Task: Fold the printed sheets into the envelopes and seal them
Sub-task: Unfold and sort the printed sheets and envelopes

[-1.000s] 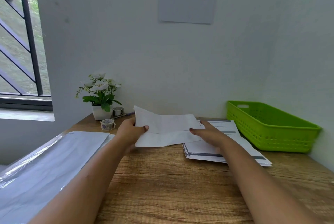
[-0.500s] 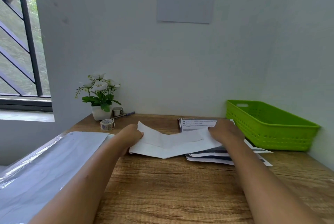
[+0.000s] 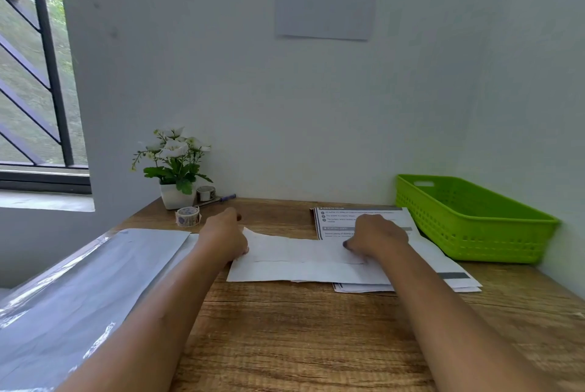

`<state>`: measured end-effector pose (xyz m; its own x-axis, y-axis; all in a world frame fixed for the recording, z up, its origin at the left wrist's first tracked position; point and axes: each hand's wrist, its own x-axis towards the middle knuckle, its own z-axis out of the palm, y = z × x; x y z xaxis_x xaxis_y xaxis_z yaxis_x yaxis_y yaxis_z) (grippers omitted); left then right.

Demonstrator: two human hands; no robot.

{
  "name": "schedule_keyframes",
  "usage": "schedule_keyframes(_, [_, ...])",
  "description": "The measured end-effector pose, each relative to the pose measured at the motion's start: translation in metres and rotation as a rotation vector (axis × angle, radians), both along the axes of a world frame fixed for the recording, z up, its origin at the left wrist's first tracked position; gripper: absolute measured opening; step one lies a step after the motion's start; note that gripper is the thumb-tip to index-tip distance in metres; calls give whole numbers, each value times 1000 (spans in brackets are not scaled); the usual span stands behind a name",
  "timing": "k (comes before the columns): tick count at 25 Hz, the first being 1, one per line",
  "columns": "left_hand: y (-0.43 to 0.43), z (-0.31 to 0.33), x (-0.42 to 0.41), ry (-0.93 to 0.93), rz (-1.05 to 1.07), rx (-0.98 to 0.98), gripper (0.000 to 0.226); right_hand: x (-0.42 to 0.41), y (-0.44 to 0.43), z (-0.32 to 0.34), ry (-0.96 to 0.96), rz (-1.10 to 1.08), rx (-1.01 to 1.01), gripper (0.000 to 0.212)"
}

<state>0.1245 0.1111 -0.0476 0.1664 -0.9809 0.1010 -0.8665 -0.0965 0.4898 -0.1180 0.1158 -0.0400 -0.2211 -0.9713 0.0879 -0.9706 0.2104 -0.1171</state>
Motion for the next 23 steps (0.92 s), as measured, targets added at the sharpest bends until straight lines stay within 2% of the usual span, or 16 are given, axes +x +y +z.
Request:
schedule_keyframes(3, [1, -5, -4, -104, -73, -76, 55, 14, 0, -5, 12, 161, 20, 38])
schedule_keyframes(5, [1, -10, -10, -192, -211, -87, 54, 24, 2, -7, 2, 252, 3, 36])
schedule_keyframes(8, [3, -15, -23, -274, -424, 26, 48, 43, 6, -14, -9, 373, -50, 39])
schedule_keyframes(12, [3, -20, -28, -313, -455, 169, 53, 62, 6, -29, 14, 504, 110, 58])
schedule_keyframes(17, [1, -21, -27, -425, -444, 283, 57, 51, -1, -29, 8, 427, 291, 71])
schedule_keyframes(21, [6, -21, -31, -424, -396, 294, 60, 42, -15, -33, 18, 383, 376, 98])
schedule_keyframes(23, [6, -20, -32, -421, -390, 296, 60, 42, -17, -35, -6, 371, 378, 104])
